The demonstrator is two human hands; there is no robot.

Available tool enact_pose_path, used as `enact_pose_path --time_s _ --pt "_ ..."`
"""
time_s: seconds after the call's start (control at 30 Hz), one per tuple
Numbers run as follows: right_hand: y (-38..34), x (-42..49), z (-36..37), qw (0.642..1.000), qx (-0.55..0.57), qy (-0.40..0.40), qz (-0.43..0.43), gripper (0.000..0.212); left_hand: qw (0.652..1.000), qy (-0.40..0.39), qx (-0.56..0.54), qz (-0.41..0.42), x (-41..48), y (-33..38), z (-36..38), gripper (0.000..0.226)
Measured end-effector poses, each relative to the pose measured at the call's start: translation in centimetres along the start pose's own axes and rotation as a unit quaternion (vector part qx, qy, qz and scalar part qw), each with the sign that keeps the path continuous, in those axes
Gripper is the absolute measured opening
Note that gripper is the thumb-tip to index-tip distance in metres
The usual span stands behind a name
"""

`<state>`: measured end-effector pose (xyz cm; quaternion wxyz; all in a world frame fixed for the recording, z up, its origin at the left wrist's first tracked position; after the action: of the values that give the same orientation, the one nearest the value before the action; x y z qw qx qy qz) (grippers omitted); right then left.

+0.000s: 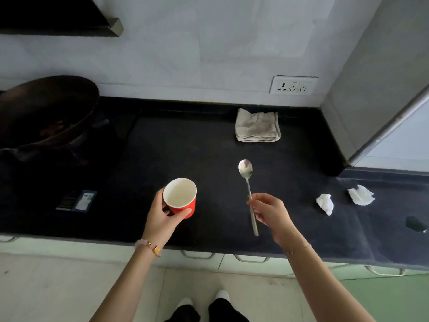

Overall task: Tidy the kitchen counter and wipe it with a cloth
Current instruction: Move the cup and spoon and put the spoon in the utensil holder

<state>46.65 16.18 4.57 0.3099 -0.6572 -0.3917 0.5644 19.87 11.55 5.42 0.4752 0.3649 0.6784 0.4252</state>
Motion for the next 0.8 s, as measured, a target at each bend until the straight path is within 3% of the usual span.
enact_pose_path --time_s 0.37,0.63,0.8 --pt "0.7 -7.4 16.6 0.970 -0.111 -0.213 -0.042 0.013 0.975 0.199 -0.096 -0.029 -13.4 -8.9 -14.8 0.071" --pt "4.7 -18.2 29.8 0.920 -0.184 -0.345 -0.026 0.012 0.902 0.386 -0.190 -0.048 -27.7 -17.6 -25.4 0.095" --pt "7.9 -24.0 36.0 0.888 -0.226 -0.399 -0.031 0.013 0.869 0.442 -0.209 -0.073 -35.2 -21.9 -29.8 0.090"
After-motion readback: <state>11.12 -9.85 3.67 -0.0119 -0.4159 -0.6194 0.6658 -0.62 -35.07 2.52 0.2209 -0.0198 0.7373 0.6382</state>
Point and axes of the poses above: each hand's wrist, its own x-axis towards the middle knuckle, its own z-axis out of the palm, y = z × x, the point moved 6 cm from there along x, towards the middle knuckle, and after that the axes turned 4 degrees about -x, right-handed, at the moved point
